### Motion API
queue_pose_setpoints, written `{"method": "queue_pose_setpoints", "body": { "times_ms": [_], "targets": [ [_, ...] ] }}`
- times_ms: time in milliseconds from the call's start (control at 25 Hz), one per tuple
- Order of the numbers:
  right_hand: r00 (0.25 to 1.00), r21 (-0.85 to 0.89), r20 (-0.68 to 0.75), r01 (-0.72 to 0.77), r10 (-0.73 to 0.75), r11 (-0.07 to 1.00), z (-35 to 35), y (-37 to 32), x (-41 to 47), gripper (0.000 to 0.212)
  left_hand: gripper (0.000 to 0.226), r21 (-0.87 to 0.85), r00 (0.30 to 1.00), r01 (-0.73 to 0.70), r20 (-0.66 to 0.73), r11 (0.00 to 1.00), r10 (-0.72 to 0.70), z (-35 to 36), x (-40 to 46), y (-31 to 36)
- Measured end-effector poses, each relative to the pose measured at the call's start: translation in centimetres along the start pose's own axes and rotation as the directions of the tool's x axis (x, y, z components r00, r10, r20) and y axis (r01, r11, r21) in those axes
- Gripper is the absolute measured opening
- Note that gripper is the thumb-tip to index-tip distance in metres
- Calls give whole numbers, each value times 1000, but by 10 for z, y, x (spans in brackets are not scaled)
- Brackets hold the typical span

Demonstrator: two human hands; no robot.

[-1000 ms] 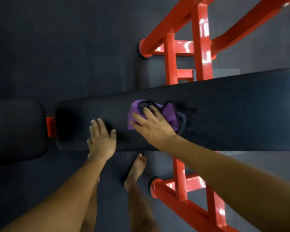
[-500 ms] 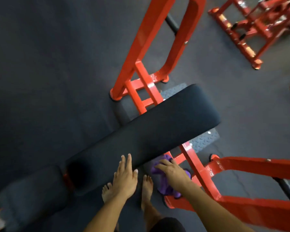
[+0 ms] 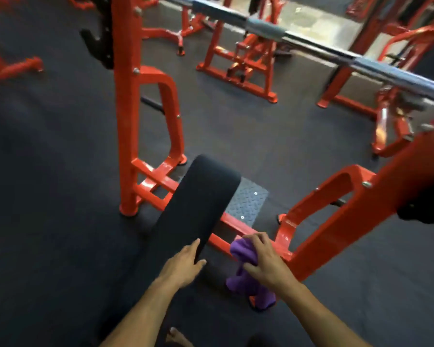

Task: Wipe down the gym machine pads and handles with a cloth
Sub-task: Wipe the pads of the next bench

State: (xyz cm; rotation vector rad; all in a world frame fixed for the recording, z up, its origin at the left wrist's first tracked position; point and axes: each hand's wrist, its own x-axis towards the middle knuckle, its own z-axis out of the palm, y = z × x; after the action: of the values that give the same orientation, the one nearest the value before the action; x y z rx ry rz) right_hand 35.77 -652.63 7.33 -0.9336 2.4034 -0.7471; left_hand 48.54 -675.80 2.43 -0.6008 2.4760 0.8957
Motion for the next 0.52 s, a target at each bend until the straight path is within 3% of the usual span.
{"method": "queue_pose_setpoints", "body": {
  "times_ms": [280,520],
  "targets": [
    [940,201,-261,-169,219,965,-83,58,-121,30,63,128,963,-262,98,957,251,23,16,158],
    [764,395,-433,-316,478,863,-151,144,-278,36,62,203,899,-424,216,883,382,100,-2,320]
  ]
}}
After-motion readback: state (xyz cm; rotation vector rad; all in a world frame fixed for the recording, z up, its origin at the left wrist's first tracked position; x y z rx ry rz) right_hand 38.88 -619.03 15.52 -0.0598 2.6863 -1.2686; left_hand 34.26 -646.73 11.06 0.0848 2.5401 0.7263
